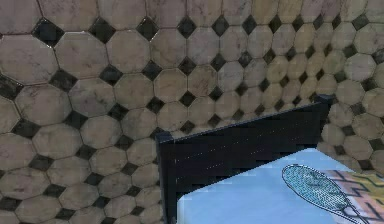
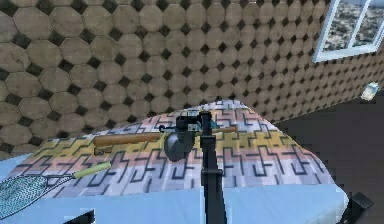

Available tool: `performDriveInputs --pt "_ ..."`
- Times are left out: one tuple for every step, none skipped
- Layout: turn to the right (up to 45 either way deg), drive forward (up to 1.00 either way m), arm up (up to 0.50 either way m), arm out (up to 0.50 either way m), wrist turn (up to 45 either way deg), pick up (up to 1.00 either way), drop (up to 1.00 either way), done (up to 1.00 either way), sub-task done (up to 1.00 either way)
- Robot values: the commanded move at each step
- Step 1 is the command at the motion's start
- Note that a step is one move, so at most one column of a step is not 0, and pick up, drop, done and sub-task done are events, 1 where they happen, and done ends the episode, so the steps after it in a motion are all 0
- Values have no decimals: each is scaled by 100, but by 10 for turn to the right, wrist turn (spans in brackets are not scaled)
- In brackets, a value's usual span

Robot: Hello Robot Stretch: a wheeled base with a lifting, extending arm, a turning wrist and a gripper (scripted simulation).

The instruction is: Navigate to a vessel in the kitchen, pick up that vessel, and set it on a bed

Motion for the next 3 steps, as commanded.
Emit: performDriveInputs --pt "0 0 10 0 0 0 0 0 0" --pt "0 0 0 -8 0 0 0 0 0" --pt "0 0 0 0 0 0 0 100 0"
